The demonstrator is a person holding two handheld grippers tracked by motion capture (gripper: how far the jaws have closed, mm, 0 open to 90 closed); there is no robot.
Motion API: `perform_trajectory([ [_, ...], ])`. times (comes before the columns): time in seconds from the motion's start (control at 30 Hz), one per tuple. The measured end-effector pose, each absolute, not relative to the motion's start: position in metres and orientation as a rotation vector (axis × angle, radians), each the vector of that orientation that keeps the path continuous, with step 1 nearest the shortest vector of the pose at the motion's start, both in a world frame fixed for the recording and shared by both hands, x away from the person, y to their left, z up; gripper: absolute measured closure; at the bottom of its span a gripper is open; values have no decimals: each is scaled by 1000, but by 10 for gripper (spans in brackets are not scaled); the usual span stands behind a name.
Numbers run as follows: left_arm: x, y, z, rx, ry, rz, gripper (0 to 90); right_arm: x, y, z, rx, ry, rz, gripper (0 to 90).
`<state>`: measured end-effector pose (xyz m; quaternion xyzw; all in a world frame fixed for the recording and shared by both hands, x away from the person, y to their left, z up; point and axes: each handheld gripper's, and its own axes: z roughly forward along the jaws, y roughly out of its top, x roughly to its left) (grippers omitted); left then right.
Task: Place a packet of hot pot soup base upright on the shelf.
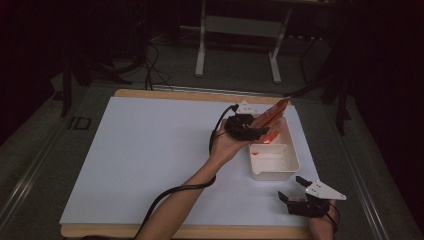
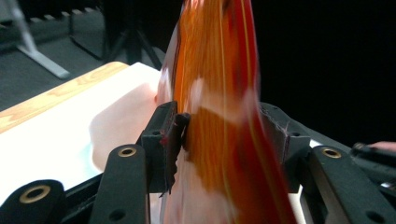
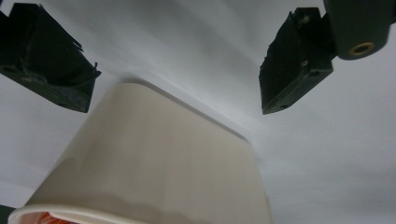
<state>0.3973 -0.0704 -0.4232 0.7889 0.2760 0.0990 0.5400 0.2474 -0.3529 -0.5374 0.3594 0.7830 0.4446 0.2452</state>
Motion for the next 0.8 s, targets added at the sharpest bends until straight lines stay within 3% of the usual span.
perform_trajectory([
  [0.13, 392, -71, -442, 1882, 700, 317, 556, 248, -353, -538, 981, 2137, 1210, 107],
  [0.17, 394, -71, -445, 1883, 710, 316, 614, 247, -353, -537, 978, 2139, 1206, 107],
  [0.2, 395, -71, -447, 1884, 721, 312, 614, 247, -353, -537, 978, 2139, 1206, 107],
  [0.23, 398, -71, -449, 1884, 732, 326, 706, 247, -353, -537, 981, 2137, 1209, 107],
  [0.47, 407, -73, -439, 1894, 729, 334, 729, 247, -353, -538, 982, 2140, 1213, 107],
  [0.6, 410, -72, -424, 1855, 733, 334, 847, 247, -353, -538, 981, 2139, 1212, 107],
  [0.8, 420, -81, -418, 1891, 729, 341, 886, 247, -352, -538, 979, 2141, 1207, 107],
])
